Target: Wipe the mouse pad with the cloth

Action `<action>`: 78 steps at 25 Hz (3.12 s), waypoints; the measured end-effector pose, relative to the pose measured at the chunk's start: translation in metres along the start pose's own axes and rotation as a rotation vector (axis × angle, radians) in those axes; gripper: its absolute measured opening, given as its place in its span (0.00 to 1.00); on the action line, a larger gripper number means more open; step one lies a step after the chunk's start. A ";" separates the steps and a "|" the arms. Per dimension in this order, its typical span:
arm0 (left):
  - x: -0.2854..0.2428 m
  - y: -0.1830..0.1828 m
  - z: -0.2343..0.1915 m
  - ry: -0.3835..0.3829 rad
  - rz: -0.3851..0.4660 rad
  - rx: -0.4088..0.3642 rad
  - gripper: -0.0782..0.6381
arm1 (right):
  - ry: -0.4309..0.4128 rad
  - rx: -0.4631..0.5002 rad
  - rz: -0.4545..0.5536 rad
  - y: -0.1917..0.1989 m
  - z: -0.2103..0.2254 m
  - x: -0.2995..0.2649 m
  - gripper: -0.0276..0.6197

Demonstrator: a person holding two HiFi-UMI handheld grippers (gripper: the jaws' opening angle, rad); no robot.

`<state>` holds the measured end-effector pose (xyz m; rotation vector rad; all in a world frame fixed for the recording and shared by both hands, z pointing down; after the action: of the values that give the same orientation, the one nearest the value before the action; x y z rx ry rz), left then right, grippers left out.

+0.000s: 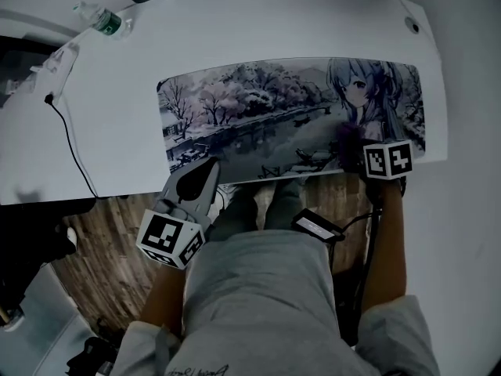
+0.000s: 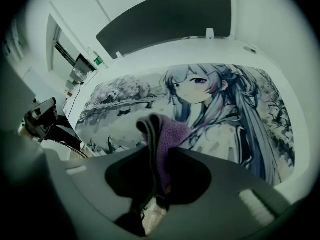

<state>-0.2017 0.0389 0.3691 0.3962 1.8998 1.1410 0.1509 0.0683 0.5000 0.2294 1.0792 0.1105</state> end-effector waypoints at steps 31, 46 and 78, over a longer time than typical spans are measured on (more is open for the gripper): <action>0.122 0.060 -0.124 -0.184 0.049 0.136 0.13 | -0.194 0.212 -0.069 -0.034 -0.221 -0.123 0.19; 0.170 0.090 -0.156 -0.330 0.068 0.230 0.13 | -0.329 0.388 -0.154 -0.041 -0.325 -0.183 0.19; 0.157 0.066 -0.138 -0.315 0.076 0.180 0.13 | -0.408 0.500 -0.031 -0.054 -0.353 -0.158 0.20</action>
<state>-0.4133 0.0959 0.3731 0.7104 1.7241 0.8971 -0.2361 0.0307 0.4642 0.6558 0.6870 -0.2306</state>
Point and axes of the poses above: the fingertips, and each gripper's own axes: x backward along the fingers, z to its right, y out of its underside, the point moved 4 cm from there along x, backward along the fingers, and after that the axes turned 10 degrees about -y, right-handed, at the moved point
